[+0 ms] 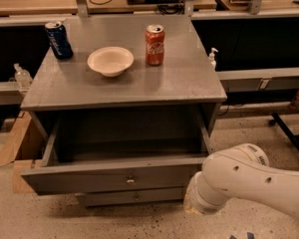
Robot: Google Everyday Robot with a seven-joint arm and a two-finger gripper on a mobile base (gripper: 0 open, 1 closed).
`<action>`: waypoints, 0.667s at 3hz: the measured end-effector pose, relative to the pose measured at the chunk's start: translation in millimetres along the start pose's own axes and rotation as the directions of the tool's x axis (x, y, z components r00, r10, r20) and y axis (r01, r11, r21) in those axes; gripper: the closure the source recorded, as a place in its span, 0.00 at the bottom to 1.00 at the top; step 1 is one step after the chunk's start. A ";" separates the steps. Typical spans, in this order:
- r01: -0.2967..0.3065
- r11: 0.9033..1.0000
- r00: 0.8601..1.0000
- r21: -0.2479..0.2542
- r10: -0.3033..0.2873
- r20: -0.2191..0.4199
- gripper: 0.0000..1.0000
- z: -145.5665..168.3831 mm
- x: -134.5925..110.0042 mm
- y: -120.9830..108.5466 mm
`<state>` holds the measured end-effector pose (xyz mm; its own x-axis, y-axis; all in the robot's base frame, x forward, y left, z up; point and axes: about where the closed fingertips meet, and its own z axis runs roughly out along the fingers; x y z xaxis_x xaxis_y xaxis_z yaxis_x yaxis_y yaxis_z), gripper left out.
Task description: Close top drawer
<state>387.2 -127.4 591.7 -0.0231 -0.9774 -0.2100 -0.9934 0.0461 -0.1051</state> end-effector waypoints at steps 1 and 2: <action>0.001 1.000 0.999 -0.003 -0.001 -0.039 1.00 0.1 -2.1 -41.3; -0.001 1.000 0.998 -0.005 0.001 -0.059 1.00 -0.3 -3.7 -66.1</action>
Offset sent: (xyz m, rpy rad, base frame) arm 0.1573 0.0044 0.0181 -0.1073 0.0173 -0.0204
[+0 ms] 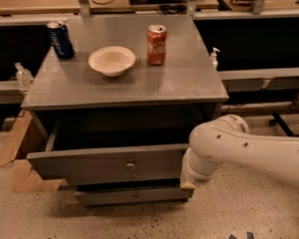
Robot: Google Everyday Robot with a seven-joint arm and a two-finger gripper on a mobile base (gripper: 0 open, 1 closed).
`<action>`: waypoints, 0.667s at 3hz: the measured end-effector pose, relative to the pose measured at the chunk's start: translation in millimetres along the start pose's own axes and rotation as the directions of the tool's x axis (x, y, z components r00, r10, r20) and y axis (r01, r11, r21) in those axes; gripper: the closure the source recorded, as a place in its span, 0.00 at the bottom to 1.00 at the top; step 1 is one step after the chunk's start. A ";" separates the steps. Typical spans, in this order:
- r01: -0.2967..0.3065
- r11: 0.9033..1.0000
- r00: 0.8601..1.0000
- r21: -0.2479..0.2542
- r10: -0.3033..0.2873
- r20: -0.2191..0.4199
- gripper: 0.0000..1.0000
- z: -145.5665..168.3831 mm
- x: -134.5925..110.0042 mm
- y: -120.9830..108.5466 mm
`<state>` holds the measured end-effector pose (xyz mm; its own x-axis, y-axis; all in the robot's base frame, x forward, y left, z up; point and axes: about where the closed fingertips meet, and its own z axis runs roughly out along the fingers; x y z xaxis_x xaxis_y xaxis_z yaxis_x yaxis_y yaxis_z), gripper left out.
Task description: Close top drawer
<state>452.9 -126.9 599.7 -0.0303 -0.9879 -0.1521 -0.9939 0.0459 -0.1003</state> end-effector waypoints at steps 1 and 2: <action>-0.005 1.000 1.000 -0.001 0.005 -0.015 1.00 0.3 -2.5 -31.5; -0.012 1.000 1.000 -0.002 0.012 -0.025 1.00 1.0 -2.5 -50.3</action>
Offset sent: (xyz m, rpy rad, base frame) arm 0.0937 -0.0002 0.0078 -0.0407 0.0091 -0.0305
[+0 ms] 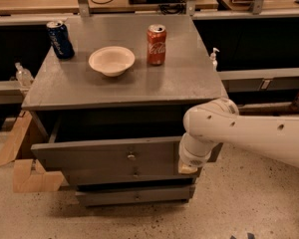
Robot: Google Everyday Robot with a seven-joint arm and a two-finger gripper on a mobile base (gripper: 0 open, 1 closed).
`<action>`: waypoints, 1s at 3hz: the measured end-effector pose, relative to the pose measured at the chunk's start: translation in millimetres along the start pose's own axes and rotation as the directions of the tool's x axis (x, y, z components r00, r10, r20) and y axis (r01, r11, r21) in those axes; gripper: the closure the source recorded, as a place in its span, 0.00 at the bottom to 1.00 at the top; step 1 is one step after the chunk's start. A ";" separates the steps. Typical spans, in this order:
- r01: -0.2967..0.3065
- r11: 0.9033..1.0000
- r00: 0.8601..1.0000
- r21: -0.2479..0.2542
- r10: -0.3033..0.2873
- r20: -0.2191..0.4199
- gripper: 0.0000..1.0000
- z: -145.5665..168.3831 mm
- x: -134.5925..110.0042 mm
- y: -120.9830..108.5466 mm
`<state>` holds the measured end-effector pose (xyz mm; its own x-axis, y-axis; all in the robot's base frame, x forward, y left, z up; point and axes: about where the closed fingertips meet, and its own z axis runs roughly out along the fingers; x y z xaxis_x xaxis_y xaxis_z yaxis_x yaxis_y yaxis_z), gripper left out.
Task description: Close top drawer
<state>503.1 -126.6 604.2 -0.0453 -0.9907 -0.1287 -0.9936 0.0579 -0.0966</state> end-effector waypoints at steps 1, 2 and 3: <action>-0.007 1.000 1.000 0.006 0.007 -0.006 1.00 -2.3 0.6 -16.2; -0.019 1.000 1.000 0.012 0.019 -0.013 1.00 -4.0 3.5 -26.9; -0.048 0.999 0.999 0.024 0.048 -0.014 0.82 -4.1 7.1 -31.1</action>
Offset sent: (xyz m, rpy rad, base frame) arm 0.0404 -0.0090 0.0099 -0.0162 -0.0161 -0.0360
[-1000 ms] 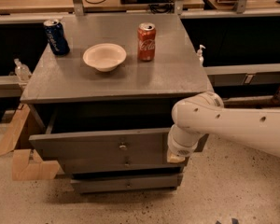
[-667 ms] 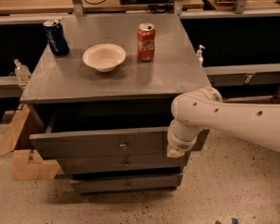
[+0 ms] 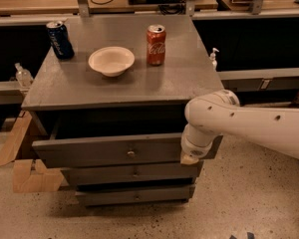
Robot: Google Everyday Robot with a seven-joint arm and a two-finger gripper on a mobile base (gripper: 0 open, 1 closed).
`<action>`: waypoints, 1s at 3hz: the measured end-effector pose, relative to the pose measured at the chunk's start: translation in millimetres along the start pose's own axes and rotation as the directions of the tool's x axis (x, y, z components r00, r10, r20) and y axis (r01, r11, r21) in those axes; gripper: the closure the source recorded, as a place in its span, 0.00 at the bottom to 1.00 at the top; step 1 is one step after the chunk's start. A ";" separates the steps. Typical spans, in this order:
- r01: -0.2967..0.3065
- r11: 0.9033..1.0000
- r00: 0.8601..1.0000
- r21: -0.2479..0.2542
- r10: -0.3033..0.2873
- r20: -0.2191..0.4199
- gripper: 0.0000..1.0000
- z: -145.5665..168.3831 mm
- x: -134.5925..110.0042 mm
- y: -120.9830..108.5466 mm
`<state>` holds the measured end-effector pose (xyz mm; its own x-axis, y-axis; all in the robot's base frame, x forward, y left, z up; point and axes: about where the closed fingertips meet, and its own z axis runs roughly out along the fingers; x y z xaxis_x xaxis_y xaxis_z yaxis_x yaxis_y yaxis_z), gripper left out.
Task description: Close top drawer
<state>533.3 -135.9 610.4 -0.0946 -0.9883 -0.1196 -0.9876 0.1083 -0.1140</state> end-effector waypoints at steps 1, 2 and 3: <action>-0.003 1.000 1.000 0.000 0.003 -0.001 0.58 0.5 0.4 0.2; -0.002 1.000 1.000 -0.001 0.002 -0.001 0.35 0.9 0.5 0.8; -0.002 1.000 1.000 -0.003 0.002 -0.002 0.13 1.4 0.6 1.4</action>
Offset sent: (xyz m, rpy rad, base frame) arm 0.0000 -0.0003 -0.0004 -0.0003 0.0003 -0.0033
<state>532.1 -136.3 608.8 -0.0968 -0.9883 -0.1178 -0.9877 0.1100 -0.1110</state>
